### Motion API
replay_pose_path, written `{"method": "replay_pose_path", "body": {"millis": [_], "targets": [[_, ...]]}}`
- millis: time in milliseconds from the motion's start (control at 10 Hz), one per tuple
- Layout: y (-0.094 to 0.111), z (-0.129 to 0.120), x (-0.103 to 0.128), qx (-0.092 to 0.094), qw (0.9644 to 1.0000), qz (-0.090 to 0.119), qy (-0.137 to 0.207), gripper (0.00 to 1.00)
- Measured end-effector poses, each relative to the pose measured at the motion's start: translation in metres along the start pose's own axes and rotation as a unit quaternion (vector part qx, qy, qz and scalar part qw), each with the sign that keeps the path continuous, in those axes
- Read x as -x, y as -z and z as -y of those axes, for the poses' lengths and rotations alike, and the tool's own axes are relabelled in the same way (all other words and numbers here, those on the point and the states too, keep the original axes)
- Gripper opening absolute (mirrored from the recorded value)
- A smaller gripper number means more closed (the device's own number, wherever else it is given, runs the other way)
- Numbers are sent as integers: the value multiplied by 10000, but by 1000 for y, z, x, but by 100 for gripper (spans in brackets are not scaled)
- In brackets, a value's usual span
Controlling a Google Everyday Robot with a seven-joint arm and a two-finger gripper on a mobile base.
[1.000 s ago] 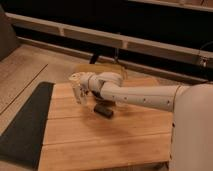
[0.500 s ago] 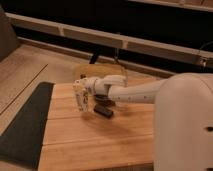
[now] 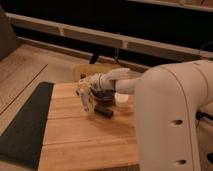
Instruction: Stand the bottle upright
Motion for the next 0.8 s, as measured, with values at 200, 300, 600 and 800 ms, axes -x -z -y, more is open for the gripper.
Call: {"method": "replay_pose_path", "body": {"millis": [200,300,600,800], "targets": [[2,2,-1,-24,10000,-2,-8,4],[5,6,-1,-77,10000,12,38,4],[13,24,4,-134,9988,123,458,4],[8,29,11,9,9968,319,739,4]]}}
